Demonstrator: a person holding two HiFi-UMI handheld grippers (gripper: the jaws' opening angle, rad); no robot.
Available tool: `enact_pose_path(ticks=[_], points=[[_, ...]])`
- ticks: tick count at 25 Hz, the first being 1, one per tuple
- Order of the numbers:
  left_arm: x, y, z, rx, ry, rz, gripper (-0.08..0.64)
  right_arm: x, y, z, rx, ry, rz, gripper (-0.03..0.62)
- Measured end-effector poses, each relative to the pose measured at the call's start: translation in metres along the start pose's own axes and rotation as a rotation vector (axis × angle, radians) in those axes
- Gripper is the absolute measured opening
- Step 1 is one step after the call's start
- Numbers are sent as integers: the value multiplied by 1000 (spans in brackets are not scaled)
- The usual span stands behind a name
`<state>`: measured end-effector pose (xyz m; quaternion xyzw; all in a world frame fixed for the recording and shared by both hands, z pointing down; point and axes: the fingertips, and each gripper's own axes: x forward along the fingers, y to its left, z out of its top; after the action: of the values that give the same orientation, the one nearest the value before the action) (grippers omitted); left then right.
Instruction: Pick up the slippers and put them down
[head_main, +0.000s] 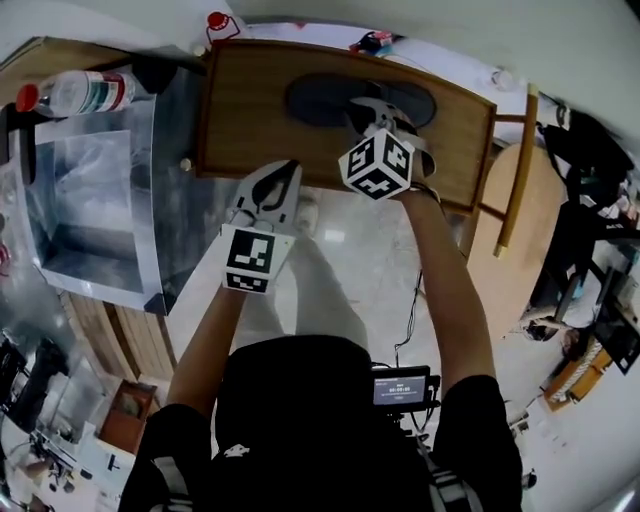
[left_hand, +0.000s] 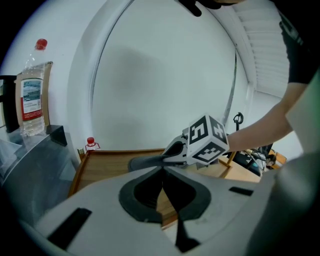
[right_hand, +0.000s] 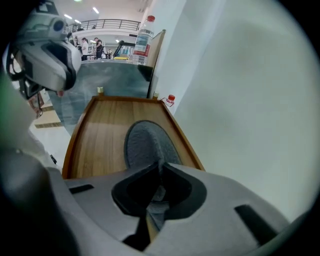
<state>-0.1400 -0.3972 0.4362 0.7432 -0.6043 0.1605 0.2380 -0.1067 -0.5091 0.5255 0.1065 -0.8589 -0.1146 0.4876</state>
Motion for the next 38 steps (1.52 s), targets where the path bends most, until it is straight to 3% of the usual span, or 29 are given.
enact_pose_path(ticks=[9,28,38], points=[[-18,-6,10,-3,-16,-2,5,-35,-2,17,85,-54,-37,5],[-87,-16,56,79,-112,-44,6,-147,31,73,239,-213,-109,5],[-143,-30,54,116,-148,-73,6,-209,69,90,418,-300,-167,5]])
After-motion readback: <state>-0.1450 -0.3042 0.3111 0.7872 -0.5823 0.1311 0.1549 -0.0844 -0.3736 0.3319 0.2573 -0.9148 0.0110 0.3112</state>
